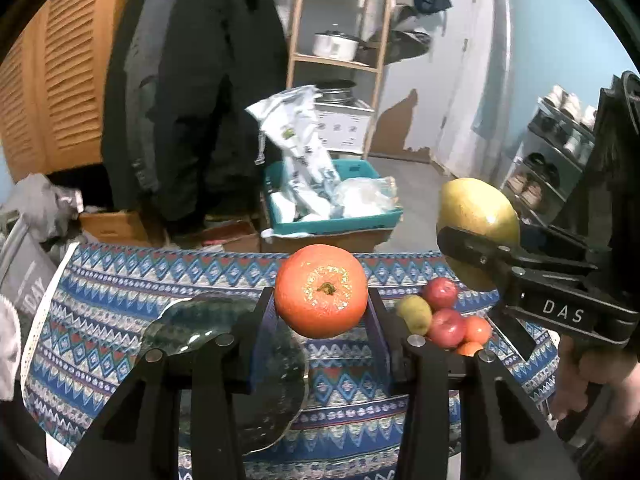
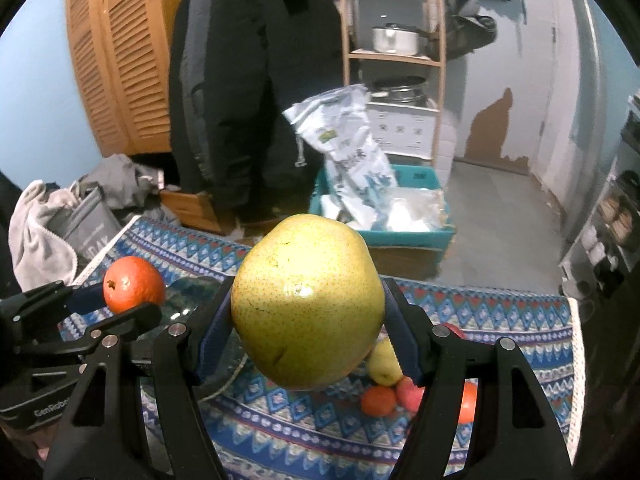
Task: Organize fruits
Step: 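Lift the green pear with the right tool while the left tool carries the orange toward the bowl, then lower the orange into the glass bowl with the left tool while the right tool lowers the pear in, then open both tools and withdraw them from the glass bowl, then move the right tool to a large orange while the left tool approaches a yellow pear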
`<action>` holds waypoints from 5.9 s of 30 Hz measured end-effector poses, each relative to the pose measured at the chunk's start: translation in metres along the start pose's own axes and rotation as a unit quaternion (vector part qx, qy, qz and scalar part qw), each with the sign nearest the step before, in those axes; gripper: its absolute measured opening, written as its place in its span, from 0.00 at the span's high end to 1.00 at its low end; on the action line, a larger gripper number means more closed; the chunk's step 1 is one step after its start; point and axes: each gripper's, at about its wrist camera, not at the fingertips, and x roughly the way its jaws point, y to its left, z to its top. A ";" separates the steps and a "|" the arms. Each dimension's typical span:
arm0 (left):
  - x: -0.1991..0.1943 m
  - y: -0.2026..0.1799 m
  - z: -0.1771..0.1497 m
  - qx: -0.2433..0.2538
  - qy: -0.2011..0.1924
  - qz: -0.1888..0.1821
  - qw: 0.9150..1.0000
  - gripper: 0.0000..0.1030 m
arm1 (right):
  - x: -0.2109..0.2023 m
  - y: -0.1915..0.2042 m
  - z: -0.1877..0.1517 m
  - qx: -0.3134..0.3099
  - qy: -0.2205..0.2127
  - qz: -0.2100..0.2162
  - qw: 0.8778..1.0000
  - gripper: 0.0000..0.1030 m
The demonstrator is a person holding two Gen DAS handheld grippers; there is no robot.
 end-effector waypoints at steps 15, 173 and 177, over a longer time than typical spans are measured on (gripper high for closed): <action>0.005 0.078 -0.017 -0.052 0.017 0.049 0.997 0.57 | 0.054 0.071 0.013 -0.030 0.039 0.053 0.997 0.32; 0.156 -0.091 -0.055 0.047 0.166 0.000 0.985 0.22 | 0.079 -0.157 -0.170 0.133 0.205 -0.110 0.963 0.21; 0.166 -0.090 -0.063 0.050 0.175 0.005 0.983 0.22 | 0.088 -0.160 -0.177 0.142 0.216 -0.101 0.961 0.21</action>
